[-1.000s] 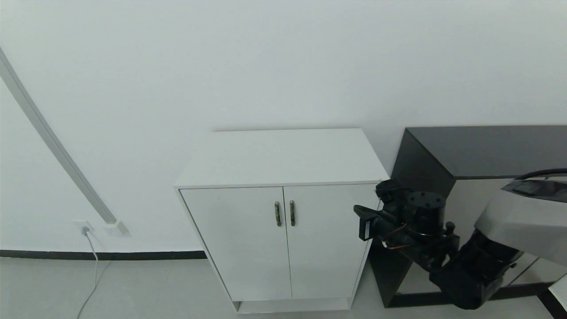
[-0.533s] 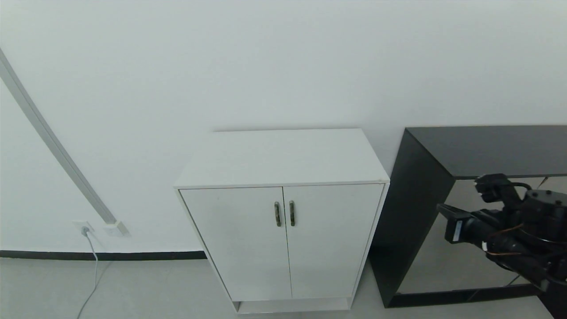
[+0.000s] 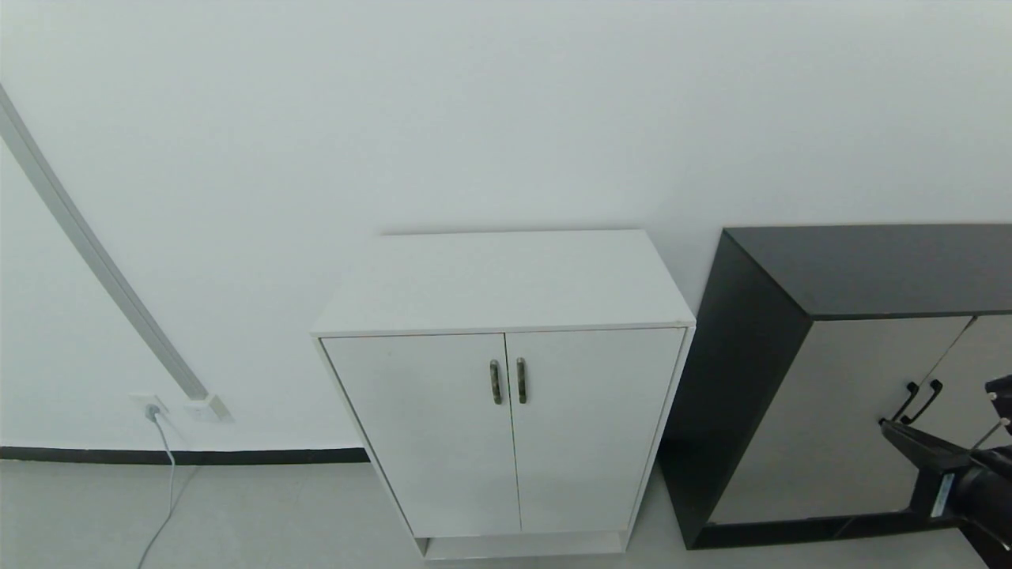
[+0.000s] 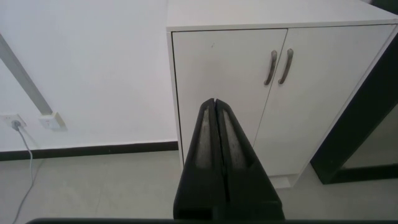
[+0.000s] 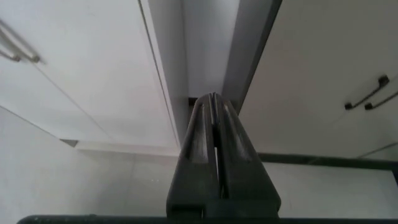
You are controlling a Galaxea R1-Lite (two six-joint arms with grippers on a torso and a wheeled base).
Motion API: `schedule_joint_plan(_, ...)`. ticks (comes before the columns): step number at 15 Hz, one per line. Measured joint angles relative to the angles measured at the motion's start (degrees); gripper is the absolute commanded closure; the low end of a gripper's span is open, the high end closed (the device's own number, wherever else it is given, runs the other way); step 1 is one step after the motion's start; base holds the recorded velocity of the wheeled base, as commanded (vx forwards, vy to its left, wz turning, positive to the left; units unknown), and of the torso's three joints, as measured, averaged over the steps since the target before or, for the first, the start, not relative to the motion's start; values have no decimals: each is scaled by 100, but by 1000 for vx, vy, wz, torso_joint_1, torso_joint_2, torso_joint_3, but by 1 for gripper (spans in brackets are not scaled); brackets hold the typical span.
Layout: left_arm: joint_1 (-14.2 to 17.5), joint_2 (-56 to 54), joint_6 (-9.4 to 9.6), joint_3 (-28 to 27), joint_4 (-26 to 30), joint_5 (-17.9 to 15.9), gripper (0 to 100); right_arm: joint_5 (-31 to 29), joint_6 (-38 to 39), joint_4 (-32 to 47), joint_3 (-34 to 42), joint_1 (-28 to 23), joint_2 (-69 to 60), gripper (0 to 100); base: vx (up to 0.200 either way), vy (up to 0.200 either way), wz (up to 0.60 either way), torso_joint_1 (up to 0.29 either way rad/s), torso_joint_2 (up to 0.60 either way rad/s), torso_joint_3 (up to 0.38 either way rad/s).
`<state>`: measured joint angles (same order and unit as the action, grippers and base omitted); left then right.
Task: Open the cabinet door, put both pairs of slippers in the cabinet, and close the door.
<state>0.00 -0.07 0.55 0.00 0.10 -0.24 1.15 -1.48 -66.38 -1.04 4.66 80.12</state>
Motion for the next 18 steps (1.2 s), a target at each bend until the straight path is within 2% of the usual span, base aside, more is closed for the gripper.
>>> schedule_joint_plan(4, 0, 0, -4, 0, 0, -2, 100, 79, 28, 1380, 94, -15, -1159, 100, 0, 0, 0, 0, 0, 0)
schedule_joint_plan(11, 0, 0, -1, 0, 1, -2, 100, 205, 201, 4586, 104, -15, -4109, 100, 0, 0, 0, 0, 0, 0)
schedule_joint_plan(14, 0, 0, -1, 0, 1, 0, 100, 205, 388, 5492, 104, -6, -5161, 100, 0, 0, 0, 0, 0, 0)
schedule_joint_plan(18, 0, 0, -1, 0, 1, 0, 100, 229, 528, 6277, 104, 35, -5975, 100, 0, 0, 0, 0, 0, 0)
